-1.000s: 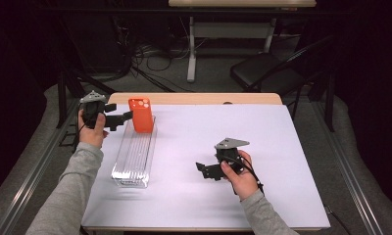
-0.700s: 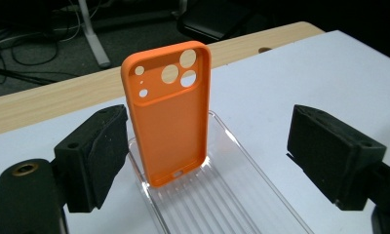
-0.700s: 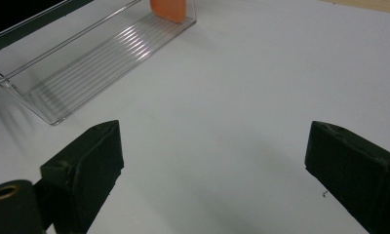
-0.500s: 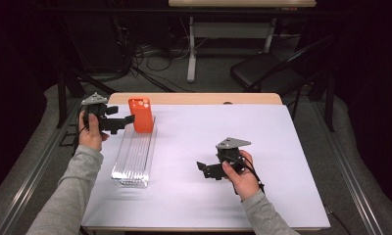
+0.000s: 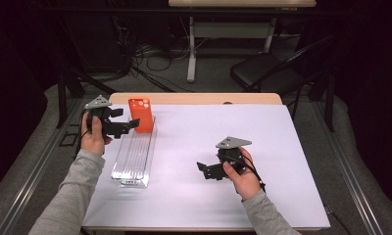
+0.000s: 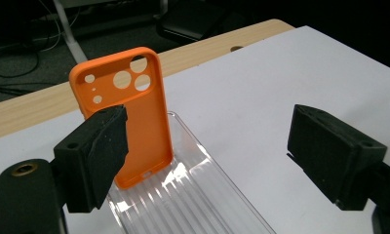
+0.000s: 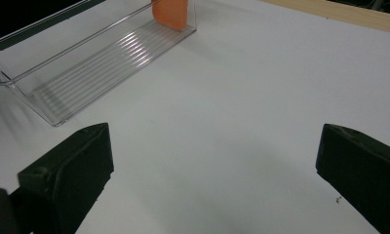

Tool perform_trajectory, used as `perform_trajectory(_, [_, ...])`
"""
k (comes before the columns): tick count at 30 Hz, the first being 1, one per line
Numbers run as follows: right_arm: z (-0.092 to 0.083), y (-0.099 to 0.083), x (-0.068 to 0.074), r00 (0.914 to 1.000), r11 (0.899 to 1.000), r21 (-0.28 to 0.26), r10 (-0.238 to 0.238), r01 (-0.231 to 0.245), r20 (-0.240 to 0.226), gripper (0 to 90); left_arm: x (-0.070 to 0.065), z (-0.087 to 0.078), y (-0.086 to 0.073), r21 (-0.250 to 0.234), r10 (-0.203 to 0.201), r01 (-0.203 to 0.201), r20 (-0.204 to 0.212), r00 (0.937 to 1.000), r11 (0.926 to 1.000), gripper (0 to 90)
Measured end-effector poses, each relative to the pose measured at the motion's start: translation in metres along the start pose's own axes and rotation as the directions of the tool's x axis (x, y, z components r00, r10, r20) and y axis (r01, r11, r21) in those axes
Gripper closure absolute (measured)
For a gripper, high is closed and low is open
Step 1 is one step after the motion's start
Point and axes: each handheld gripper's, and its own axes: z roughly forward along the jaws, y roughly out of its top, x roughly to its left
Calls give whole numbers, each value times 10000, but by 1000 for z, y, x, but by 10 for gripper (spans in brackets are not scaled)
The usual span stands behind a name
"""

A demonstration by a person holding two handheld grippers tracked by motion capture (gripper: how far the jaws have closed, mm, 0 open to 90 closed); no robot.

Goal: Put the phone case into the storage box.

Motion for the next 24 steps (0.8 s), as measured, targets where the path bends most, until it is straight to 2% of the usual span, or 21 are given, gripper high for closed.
perform_trajectory(12, [-8, 5, -2, 9999, 9999, -135, -2, 4, 158, 0, -16, -7, 0, -270, -60, 71, 394, 9992, 9996, 154])
perform_trajectory(24, [-10, 7, -1, 9999, 9999, -136, -94, 95, 119, 0, -33, -10, -7, -295, 225, -203, 749, 9969, 9994, 154])
